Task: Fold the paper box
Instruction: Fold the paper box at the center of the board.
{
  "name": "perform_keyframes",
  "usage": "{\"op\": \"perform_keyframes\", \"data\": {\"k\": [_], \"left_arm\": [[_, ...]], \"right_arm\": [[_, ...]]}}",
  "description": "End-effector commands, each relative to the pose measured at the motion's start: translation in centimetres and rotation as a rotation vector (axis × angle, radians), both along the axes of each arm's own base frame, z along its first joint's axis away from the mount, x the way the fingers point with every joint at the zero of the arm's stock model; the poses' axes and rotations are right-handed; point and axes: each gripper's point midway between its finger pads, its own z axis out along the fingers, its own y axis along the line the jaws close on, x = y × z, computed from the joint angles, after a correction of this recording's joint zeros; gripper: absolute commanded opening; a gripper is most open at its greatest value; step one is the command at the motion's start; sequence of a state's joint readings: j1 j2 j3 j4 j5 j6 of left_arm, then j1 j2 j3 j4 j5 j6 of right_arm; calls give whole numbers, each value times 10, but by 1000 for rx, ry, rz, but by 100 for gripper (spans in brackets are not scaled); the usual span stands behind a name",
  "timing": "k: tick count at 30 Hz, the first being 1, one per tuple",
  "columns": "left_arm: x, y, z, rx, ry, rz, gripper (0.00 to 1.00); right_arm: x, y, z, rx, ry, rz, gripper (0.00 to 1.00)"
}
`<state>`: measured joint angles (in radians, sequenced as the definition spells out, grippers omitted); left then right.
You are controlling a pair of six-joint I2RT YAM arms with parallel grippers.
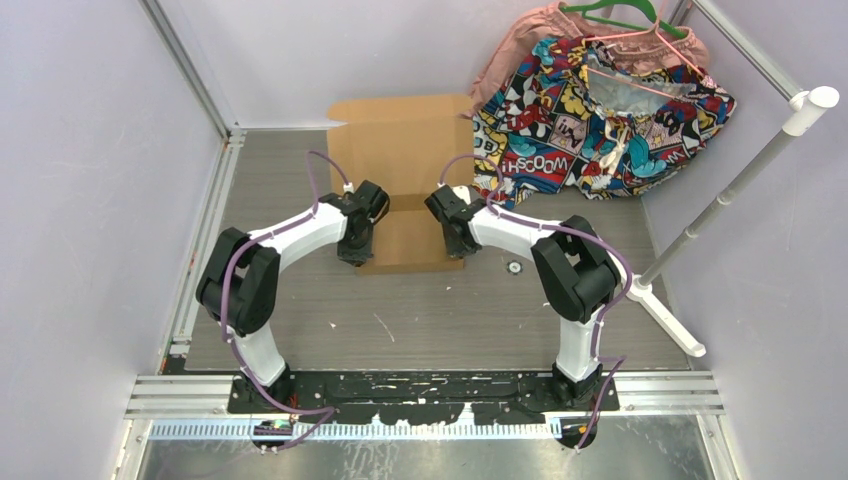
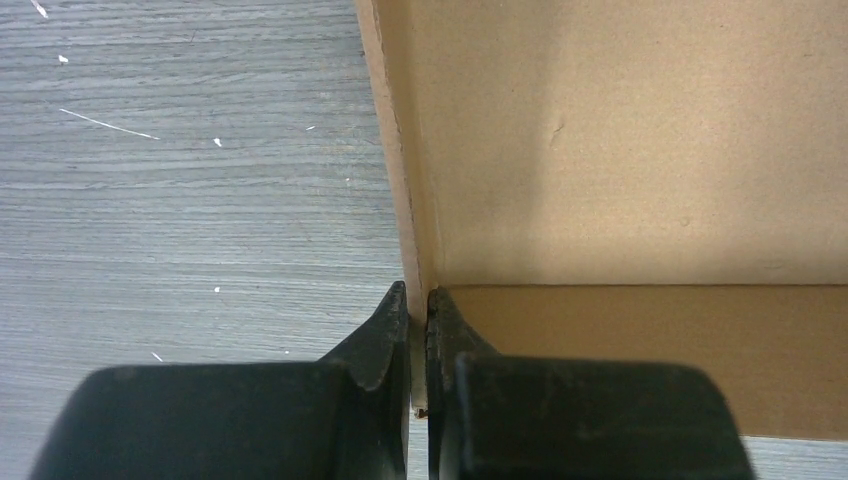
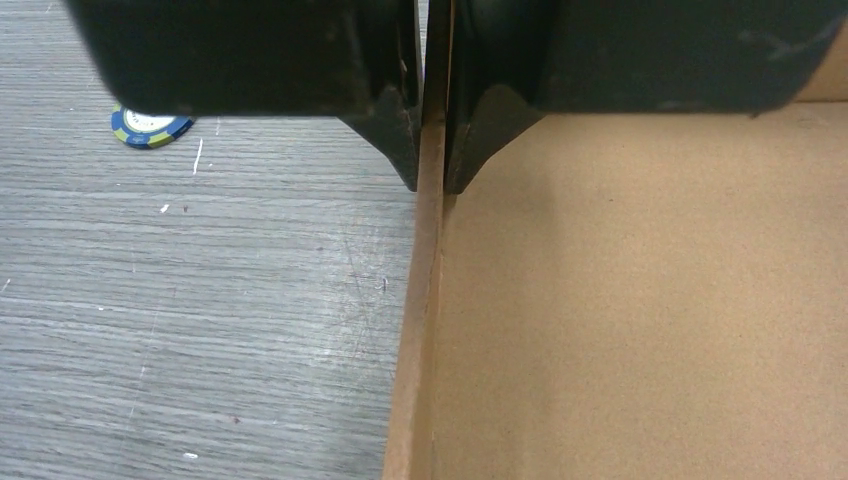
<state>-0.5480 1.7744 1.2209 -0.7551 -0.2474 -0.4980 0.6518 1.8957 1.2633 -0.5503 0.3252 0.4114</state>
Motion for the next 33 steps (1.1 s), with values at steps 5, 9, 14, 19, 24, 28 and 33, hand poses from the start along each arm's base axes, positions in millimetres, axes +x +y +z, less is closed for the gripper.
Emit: {"op": "perform_keyframes", "data": {"k": [5, 9, 14, 19, 24, 28, 33], "left_arm": [[-2, 4, -2, 36, 13, -24, 13], [4, 4, 11, 33, -21, -29, 25], [17, -2, 30, 10, -77, -48, 31], [35, -11, 49, -7, -137, -60, 32], [61, -12, 61, -1, -213, -41, 32], [82, -8, 53, 39, -247, -19, 31], [97, -4, 32, 103, -249, -6, 30]], "right_arm": [[7, 2, 17, 17, -52, -7, 32], [13, 5, 24, 24, -78, -5, 45], [25, 7, 37, 29, -125, -8, 52], [43, 8, 50, 56, -173, -24, 55], [65, -1, 54, 96, -214, -63, 55], [84, -9, 55, 102, -243, -87, 53], [100, -13, 48, 82, -247, -90, 52]]}}
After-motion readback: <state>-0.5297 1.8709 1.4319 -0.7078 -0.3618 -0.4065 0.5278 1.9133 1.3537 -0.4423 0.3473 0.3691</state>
